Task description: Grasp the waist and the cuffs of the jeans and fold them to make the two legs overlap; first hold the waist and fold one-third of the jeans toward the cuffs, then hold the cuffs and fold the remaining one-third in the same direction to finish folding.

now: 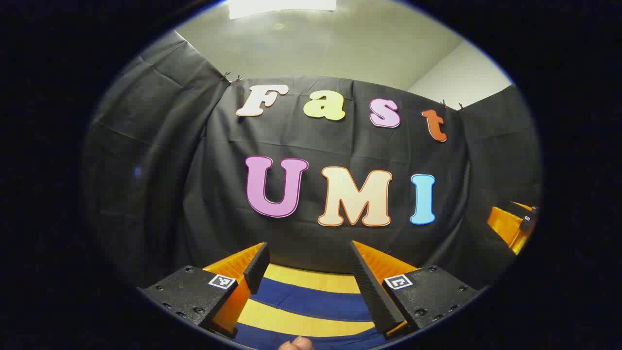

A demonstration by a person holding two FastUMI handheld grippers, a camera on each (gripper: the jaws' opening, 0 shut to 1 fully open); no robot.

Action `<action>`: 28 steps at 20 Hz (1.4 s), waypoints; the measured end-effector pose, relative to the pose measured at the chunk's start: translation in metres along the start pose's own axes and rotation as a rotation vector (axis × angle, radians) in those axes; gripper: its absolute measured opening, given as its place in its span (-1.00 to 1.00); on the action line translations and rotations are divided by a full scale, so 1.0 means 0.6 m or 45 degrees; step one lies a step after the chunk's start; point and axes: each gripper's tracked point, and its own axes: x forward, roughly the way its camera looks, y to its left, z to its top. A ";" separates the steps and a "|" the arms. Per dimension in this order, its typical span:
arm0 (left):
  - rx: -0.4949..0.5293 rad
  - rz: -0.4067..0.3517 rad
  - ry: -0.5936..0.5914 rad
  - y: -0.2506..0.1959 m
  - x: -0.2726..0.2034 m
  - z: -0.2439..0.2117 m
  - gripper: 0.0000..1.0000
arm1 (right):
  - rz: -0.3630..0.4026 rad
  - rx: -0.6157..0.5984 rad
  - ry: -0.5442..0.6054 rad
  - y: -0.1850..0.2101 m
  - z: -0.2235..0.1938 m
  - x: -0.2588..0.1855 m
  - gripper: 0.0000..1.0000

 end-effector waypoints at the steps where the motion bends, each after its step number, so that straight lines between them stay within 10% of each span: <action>1: 0.005 -0.001 0.001 -0.003 0.002 -0.001 0.90 | 0.013 -0.002 0.001 0.001 0.000 0.001 0.99; 11: 0.114 0.163 0.051 0.029 -0.041 -0.037 0.90 | 0.219 -0.028 0.000 -0.002 -0.042 0.006 1.00; 18: 0.816 0.186 0.258 0.203 -0.068 -0.098 0.89 | 0.188 -0.028 0.035 0.001 -0.070 0.017 0.96; 28: 1.309 0.025 0.703 0.351 -0.142 -0.273 0.91 | 0.297 -0.019 0.108 0.089 -0.125 0.030 0.96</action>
